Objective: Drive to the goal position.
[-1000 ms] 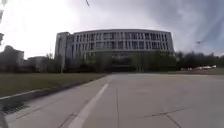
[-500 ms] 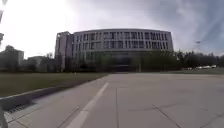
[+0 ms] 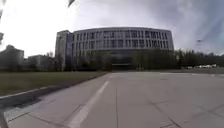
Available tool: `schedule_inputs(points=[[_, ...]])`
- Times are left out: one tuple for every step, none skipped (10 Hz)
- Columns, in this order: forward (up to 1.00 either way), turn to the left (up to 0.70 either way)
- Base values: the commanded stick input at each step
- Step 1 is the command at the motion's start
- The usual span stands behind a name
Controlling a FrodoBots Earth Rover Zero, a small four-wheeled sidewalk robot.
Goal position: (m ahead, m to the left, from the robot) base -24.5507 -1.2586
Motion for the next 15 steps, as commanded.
schedule_inputs(points=[[-0.3,0.0],[-0.3,0.0],[-0.3,0.0],[-0.3,0.0],[-0.3,0.0],[-0.3,0.0],[-0.3,0.0],[-0.3,0.0],[-0.3,0.0],[-0.3,0.0],[-0.3,0.0],[-0.3,0.0],[-0.3,0.0],[-0.4,0.0],[-0.5,0.0]])
